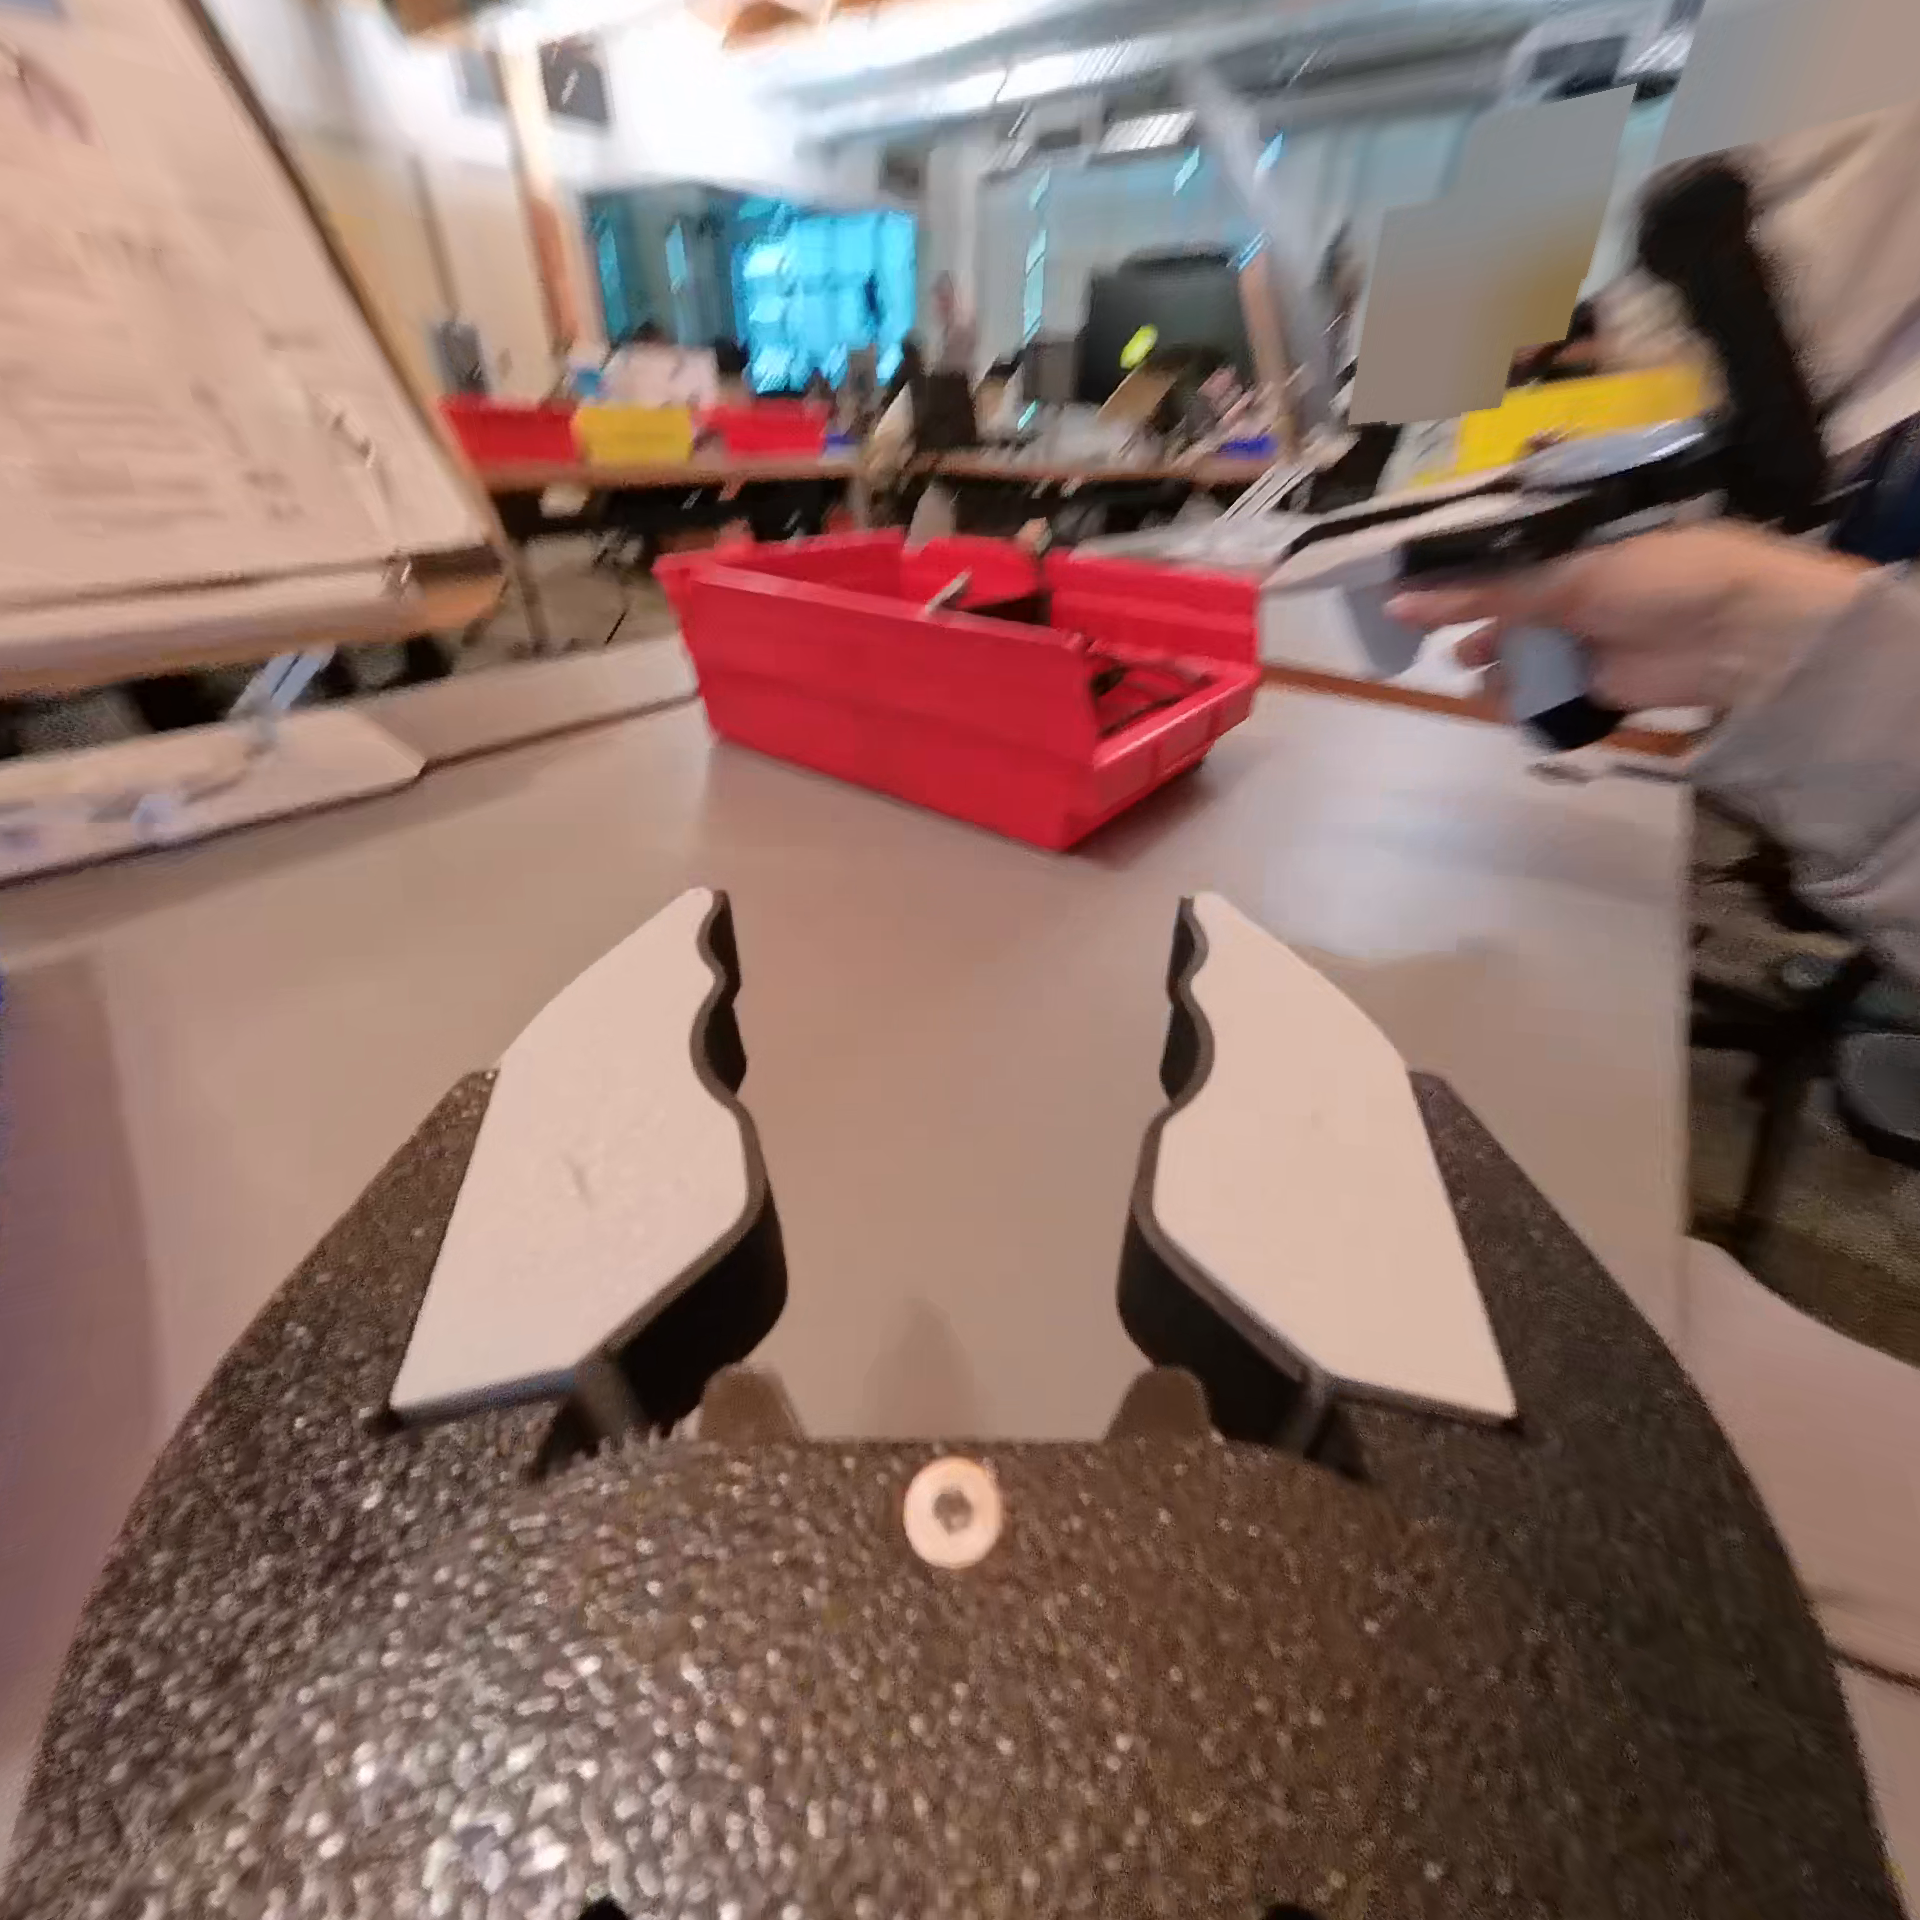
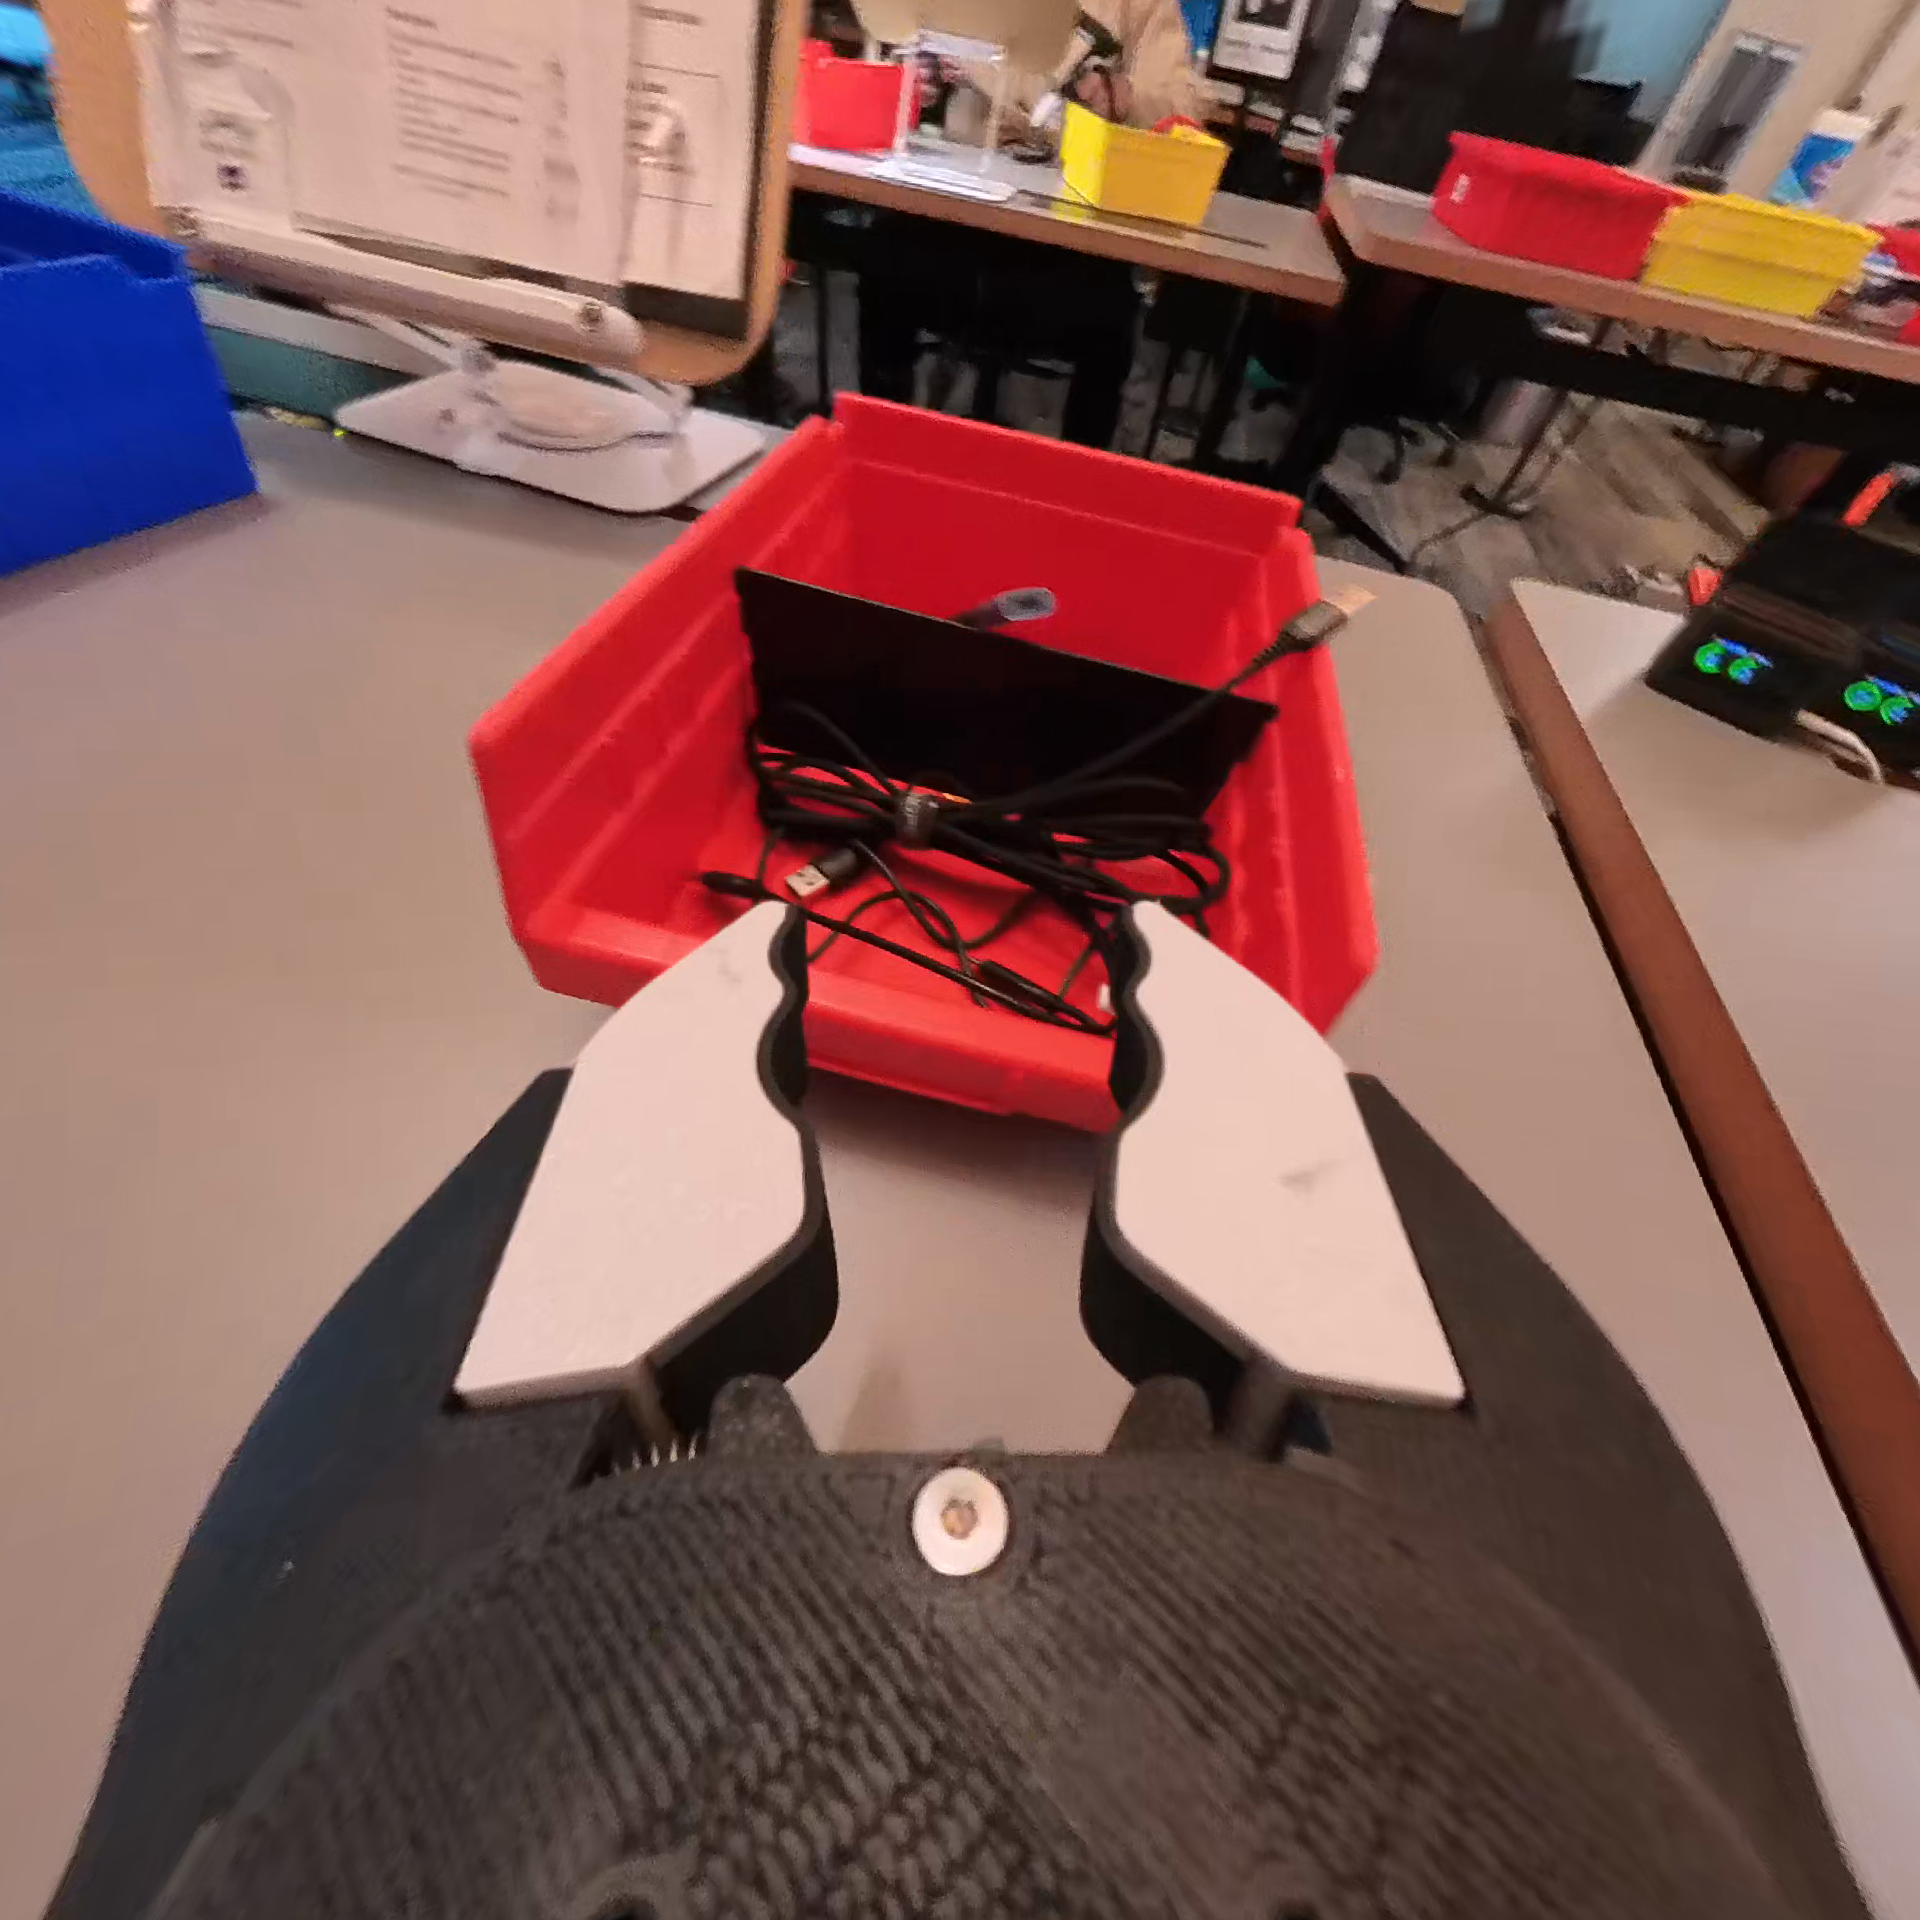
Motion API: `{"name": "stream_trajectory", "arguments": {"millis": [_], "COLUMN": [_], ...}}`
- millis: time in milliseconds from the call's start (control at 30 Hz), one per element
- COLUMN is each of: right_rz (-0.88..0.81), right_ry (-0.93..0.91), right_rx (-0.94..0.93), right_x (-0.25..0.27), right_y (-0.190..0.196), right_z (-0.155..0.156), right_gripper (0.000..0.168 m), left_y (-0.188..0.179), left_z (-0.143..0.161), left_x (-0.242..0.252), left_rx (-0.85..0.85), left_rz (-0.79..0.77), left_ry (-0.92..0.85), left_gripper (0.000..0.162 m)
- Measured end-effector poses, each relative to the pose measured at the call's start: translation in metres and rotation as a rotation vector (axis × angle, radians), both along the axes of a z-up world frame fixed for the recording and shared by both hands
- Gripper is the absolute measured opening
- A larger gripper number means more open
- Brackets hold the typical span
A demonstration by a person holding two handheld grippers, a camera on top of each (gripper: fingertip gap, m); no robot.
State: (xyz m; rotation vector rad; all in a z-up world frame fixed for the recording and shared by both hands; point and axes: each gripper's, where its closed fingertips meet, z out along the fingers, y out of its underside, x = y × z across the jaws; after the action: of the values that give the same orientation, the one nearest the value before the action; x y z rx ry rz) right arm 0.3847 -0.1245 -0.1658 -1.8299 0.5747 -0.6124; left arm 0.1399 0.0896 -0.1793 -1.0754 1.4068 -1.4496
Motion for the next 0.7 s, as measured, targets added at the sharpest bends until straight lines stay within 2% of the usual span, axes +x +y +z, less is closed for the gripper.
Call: {"name": "stream_trajectory", "arguments": {"millis": [100,167,267,467,633,700], "right_rz": [0.001,-0.019,0.009,0.042,0.085,0.107], "right_ry": [0.064,0.068,0.1,0.116,0.158,0.156], "right_rx": [-0.015,0.038,0.088,0.148,0.179,0.152], "right_x": [0.006,0.011,0.012,0.013,0.007,0.005], "right_y": [-0.016,-0.022,-0.021,-0.017,-0.01,-0.009], "right_z": [-0.003,0.0,-0.001,0.003,0.002,-0.001], "right_gripper": [0.064,0.062,0.063,0.063,0.062,0.062], "left_y": [-0.006,-0.017,-0.053,-0.103,-0.104,-0.096], "left_z": [-0.019,-0.026,-0.02,0.002,0.006,0.018], "left_x": [0.03,0.058,0.101,0.177,0.204,0.207], "left_rx": [0.05,0.053,0.01,0.032,0.075,0.042], "left_rz": [0.114,0.148,0.08,0.062,0.112,0.136], "left_ry": [0.153,0.212,0.256,0.278,0.347,0.313], "left_gripper": [0.08,0.088,0.098,0.097,0.097,0.09]}}
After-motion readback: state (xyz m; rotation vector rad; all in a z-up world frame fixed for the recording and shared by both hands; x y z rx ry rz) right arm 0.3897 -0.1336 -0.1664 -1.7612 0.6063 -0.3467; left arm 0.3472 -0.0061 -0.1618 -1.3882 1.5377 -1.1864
